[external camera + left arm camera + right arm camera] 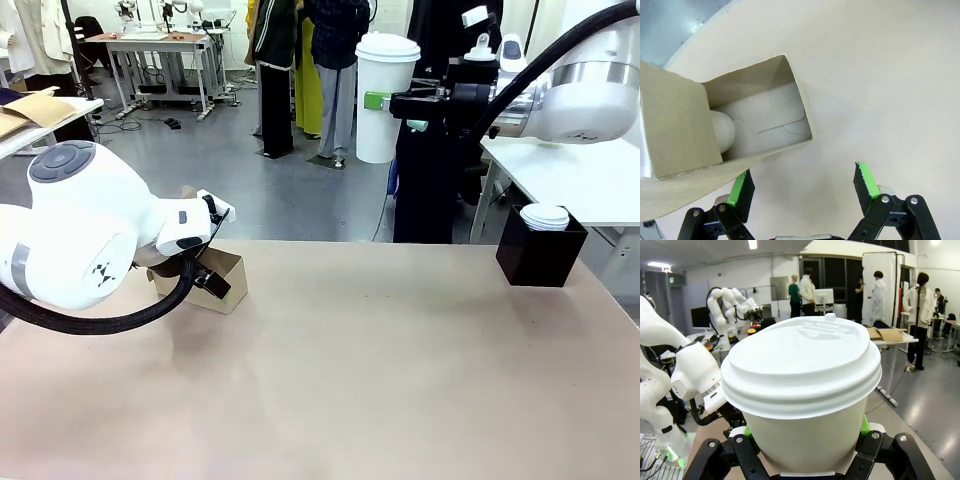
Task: Pour a drink into a cup and package it in a carrier.
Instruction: Position the Cup Carrier in the center of the table.
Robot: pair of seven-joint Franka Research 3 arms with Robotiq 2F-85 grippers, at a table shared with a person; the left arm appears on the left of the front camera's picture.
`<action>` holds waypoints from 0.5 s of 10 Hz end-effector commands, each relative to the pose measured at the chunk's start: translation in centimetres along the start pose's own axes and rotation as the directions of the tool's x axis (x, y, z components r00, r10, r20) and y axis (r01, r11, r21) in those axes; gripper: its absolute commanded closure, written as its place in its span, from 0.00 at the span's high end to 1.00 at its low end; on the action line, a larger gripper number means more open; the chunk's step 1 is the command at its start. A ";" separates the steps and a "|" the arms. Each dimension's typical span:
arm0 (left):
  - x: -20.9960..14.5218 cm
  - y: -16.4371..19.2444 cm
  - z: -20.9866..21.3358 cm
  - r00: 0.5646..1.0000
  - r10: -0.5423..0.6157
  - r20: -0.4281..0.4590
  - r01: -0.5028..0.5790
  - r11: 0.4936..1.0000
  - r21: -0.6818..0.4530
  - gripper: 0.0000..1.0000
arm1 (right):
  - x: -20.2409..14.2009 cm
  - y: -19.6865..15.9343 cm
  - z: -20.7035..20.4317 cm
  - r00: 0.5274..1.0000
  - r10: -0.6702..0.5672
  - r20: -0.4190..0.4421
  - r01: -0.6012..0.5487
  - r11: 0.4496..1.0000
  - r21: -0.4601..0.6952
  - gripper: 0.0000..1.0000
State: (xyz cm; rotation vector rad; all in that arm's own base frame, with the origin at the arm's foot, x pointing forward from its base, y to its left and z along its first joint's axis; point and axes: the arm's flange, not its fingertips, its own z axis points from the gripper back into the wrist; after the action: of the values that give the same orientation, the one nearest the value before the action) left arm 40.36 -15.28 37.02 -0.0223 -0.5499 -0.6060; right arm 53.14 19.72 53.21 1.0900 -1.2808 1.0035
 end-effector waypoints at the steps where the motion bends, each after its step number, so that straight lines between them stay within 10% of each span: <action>1: 0.0 0.1 0.0 1.000 0.002 0.001 -0.002 1.000 -0.002 1.00 | 0.2 0.2 0.1 1.000 0.020 0.008 -0.020 1.000 0.010 0.81; 5: 2.2 1.6 5.6 0.998 0.066 0.004 -0.066 0.998 0.014 1.00 | 0.2 0.2 0.1 1.000 0.020 0.008 -0.020 1.000 0.010 0.81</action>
State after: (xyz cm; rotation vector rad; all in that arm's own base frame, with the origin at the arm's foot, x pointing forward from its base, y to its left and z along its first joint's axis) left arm 40.60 -14.58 39.53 -0.0200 -0.5632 -0.5829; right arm 53.13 19.73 53.21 1.0906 -1.2808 1.0039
